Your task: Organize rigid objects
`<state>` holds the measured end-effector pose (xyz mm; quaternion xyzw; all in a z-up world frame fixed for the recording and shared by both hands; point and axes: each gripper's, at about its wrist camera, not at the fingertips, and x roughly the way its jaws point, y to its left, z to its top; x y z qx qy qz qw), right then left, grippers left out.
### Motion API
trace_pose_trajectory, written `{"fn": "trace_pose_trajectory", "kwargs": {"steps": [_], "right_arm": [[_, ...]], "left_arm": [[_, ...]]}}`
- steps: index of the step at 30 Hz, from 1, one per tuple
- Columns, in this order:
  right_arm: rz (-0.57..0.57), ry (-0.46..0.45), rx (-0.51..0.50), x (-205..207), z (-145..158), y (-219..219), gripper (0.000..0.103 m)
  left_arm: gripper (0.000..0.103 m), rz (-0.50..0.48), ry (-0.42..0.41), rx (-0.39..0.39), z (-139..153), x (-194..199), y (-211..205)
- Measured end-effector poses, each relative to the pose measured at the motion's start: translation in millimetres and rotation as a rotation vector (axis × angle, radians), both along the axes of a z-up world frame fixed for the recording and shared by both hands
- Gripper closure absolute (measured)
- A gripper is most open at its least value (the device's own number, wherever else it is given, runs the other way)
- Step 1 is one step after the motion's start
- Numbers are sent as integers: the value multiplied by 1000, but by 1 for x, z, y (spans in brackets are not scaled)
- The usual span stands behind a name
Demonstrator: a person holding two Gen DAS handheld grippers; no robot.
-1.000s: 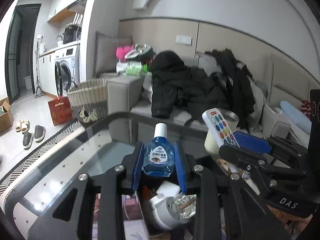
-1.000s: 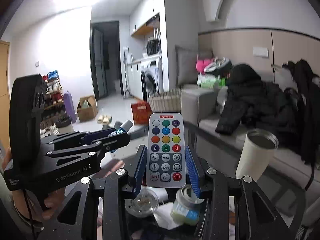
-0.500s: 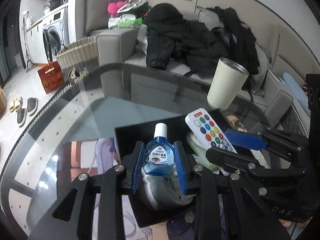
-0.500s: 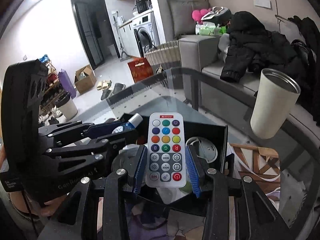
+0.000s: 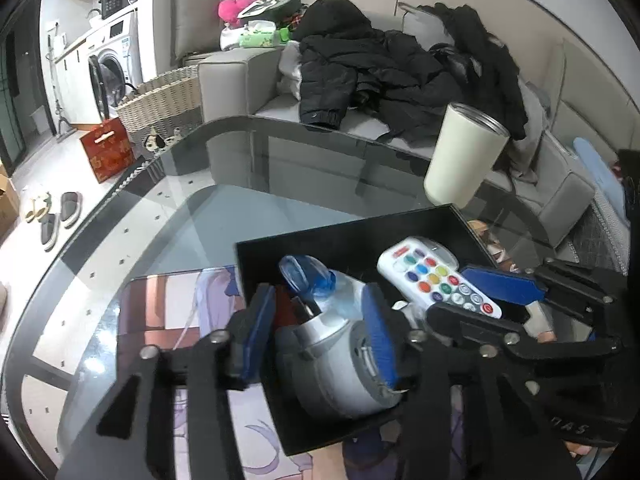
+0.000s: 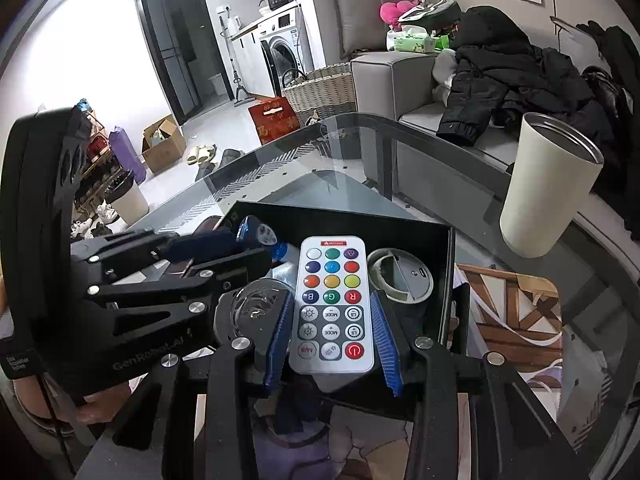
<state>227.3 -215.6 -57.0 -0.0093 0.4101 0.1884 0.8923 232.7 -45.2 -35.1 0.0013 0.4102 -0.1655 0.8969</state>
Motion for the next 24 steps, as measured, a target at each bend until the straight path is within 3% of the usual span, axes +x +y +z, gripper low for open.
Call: {"fn": "trace_pose_trajectory", "kwargs": {"steps": [5,14,22,24], "right_arm": [[-13,14,9,-5,0,-6,53],[3,27,38,-18,5,-10,51],[-6,-3,58,-35,14,-17,35],[-7,-25,51,-42,17,-17,33]], "left_arm": [[48,2,-6,-5,3,-3,2],[44,24,-36,0,10,-14,4],[23,69,-103,-2,21,-33,11],[22,74,-128,-3,25,-40,12]]}}
